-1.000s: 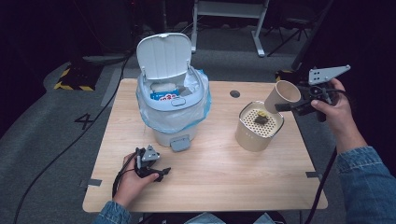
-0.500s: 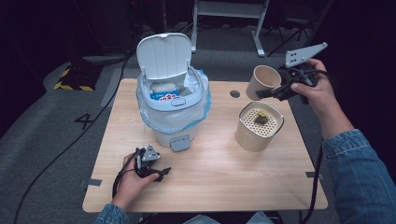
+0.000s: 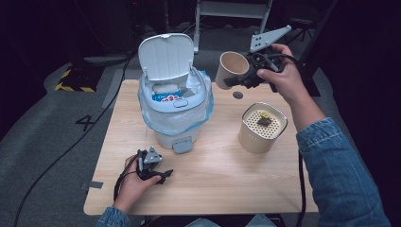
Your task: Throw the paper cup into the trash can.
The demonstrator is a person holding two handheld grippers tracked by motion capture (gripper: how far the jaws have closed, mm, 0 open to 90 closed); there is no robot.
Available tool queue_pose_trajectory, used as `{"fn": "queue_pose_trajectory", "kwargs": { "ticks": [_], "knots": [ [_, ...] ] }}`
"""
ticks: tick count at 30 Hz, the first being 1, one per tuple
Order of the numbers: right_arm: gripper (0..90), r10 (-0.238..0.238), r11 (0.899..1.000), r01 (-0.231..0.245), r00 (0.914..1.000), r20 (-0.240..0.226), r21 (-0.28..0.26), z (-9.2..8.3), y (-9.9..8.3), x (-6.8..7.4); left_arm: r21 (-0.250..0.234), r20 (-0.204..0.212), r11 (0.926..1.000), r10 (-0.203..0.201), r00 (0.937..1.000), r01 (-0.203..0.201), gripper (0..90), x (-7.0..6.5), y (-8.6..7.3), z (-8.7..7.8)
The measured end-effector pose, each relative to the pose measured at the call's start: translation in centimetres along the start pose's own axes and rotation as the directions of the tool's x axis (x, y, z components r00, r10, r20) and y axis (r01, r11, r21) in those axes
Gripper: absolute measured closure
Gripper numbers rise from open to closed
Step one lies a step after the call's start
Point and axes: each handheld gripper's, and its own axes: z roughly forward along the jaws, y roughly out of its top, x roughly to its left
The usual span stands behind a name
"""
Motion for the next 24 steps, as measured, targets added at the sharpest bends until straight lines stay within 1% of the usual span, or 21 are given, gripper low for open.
{"fn": "queue_pose_trajectory", "kwargs": {
  "ticks": [4,6,8,11,13,16,19,21,24],
  "knots": [
    [30.1,-0.001,1.000,0.000,0.9998,-0.019,-0.029,2.1,1.4,0.1,0.000,0.000,1.0000,0.000,1.0000,0.000,24.0,0.0,0.0,0.0],
    [30.0,-0.006,0.999,0.006,0.9998,-0.017,-0.042,3.1,1.9,0.2,0.000,0.000,1.0000,0.000,1.0000,0.000,24.0,0.0,0.0,0.0],
    [29.8,0.001,0.999,-0.002,0.9997,-0.025,-0.053,4.1,2.4,0.2,0.000,0.000,1.0000,0.000,1.0000,0.000,24.0,0.0,0.0,0.0],
    [29.7,0.017,0.998,-0.017,0.9998,-0.009,-0.064,5.6,2.7,0.0,0.000,0.000,1.0000,0.000,1.0000,0.000,24.0,0.0,0.0,0.0],
    [29.6,0.030,0.997,-0.031,0.9994,-0.017,-0.075,6.6,2.8,0.0,0.001,0.000,1.0000,0.000,1.0000,0.000,24.0,0.0,0.0,0.0],
    [29.6,0.036,0.996,-0.036,0.9993,-0.005,-0.080,8.2,2.9,-0.1,0.000,0.000,1.0000,0.000,1.0000,0.000,24.0,0.0,0.0,0.0],
    [29.5,0.055,0.994,-0.055,0.9985,-0.002,-0.091,9.6,3.0,-0.2,0.000,0.000,1.0000,0.000,1.0000,0.000,24.0,0.0,0.0,0.0],
    [29.5,0.062,0.994,-0.061,0.9980,0.007,-0.085,10.4,3.1,-0.2,0.000,0.000,1.0000,0.000,1.0000,0.000,24.0,0.0,0.0,0.0],
    [29.5,0.066,0.996,-0.064,0.9977,0.019,-0.062,11.5,3.1,-0.1,0.000,0.000,1.0000,0.000,1.0000,0.000,24.0,0.0,0.0,0.0]
  ]
}}
